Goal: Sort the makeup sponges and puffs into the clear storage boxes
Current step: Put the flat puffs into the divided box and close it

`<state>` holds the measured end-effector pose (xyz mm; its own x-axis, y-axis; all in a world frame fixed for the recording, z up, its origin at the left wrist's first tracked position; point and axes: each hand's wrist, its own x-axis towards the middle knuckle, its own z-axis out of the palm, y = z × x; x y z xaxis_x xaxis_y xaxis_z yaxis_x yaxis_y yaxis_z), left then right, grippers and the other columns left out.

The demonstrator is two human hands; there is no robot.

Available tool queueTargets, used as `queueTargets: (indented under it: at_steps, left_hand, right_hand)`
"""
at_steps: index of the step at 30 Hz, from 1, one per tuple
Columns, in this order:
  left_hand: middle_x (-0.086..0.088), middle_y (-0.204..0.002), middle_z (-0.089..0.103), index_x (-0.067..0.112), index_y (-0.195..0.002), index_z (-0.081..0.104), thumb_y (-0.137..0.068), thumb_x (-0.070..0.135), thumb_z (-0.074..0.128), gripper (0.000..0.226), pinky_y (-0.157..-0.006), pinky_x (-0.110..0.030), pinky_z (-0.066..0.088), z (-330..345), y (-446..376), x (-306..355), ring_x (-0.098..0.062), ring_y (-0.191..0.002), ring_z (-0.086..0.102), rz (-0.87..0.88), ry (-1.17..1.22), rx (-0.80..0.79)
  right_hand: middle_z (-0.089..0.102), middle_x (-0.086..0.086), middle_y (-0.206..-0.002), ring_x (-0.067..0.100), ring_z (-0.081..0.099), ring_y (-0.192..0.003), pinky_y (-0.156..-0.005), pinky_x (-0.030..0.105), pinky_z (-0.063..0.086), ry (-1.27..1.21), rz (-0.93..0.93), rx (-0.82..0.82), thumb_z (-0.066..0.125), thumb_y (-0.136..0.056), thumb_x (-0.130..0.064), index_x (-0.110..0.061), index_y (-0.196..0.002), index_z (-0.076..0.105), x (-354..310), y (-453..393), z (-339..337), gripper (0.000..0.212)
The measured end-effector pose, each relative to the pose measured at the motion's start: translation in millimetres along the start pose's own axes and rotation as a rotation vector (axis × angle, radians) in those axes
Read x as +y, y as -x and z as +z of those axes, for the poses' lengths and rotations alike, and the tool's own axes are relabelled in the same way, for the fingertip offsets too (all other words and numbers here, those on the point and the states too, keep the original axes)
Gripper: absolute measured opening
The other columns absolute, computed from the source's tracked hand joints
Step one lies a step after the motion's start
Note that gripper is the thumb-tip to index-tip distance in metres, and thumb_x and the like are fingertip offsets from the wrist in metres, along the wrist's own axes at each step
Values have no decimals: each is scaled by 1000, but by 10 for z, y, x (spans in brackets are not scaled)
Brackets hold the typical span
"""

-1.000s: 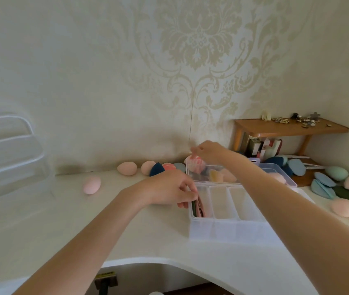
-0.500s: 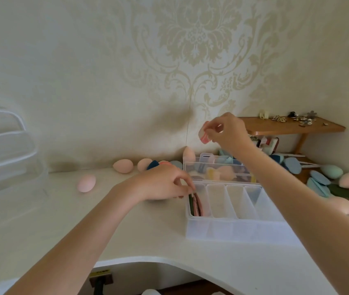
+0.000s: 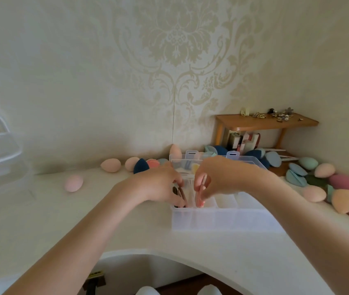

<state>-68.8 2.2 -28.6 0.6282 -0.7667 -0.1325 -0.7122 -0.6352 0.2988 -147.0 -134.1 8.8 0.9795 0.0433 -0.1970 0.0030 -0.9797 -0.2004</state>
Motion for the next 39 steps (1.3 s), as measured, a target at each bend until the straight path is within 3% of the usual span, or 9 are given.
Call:
queueTargets:
  at_steps: [3,7,10,15,20,26,29,33,39]
  left_hand:
    - [8,-86,50,30,-86,65,-77,39,68,13,-85,-33,47,28,2,-10,-17,-92,53,48,53,15]
    - [13,-83,40,24,-97,66,-81,35,66,20,-72,-21,42,31,11,16,-17,-104,50,49,44,3]
    - [8,-99,51,23,-97,66,-81,34,65,19,-74,-22,43,18,20,38,-14,-93,53,69,48,-1]
    - [23,-70,49,23,-104,67,-83,28,64,22,-61,-14,37,-94,40,61,-7,-86,49,32,50,-36]
    - [7,-95,64,18,-105,65,-86,16,57,20,-59,-13,33,-61,-13,119,-15,-103,54,7,5,9]
    - [14,-72,40,21,-109,64,-90,16,52,24,-59,-19,34,23,-10,121,-15,-115,50,-6,-16,179]
    - [16,-73,42,22,-106,65,-90,15,51,23,-59,-24,37,85,12,108,-15,-110,51,-3,-30,254]
    - [9,-107,59,20,-102,64,-90,21,51,18,-74,-28,43,103,38,51,-15,-104,54,17,-24,307]
    - [15,-96,56,30,-97,67,-90,25,54,15,-68,-10,36,-36,33,16,-2,-83,49,146,96,394]
  right_hand:
    - [70,0,-106,10,60,-87,-65,8,38,5,2,48,73,-78,-25,-12,-106,71,-8,15,-12,31]
    - [69,-2,-101,9,59,-85,-62,7,37,26,-29,112,74,-76,-25,-12,-105,71,-49,32,-78,31]
    - [71,2,-104,13,62,-85,-61,8,39,38,-33,68,71,-81,-18,-8,-103,71,-53,13,-7,24]
    - [70,3,-101,11,62,-84,-66,9,44,0,-11,189,73,-78,-17,-7,-98,72,-65,89,-151,22]
    - [71,5,-98,17,66,-92,-66,6,40,10,-9,187,79,-72,-22,-5,-95,72,-119,84,-165,30]
    - [71,7,-104,20,65,-96,-73,18,46,40,5,82,73,-78,-14,-6,-96,71,-79,-47,100,20]
    - [69,4,-104,15,59,-86,-73,19,43,47,0,110,71,-79,-11,-13,-87,64,-49,-102,186,11]
    - [65,1,-101,13,55,-87,-81,24,47,-22,-11,154,69,-80,-11,-16,-88,56,15,-94,223,17]
    - [71,3,-97,12,67,-90,-86,20,52,-133,31,244,63,-84,-3,-14,-87,63,241,-74,-181,12]
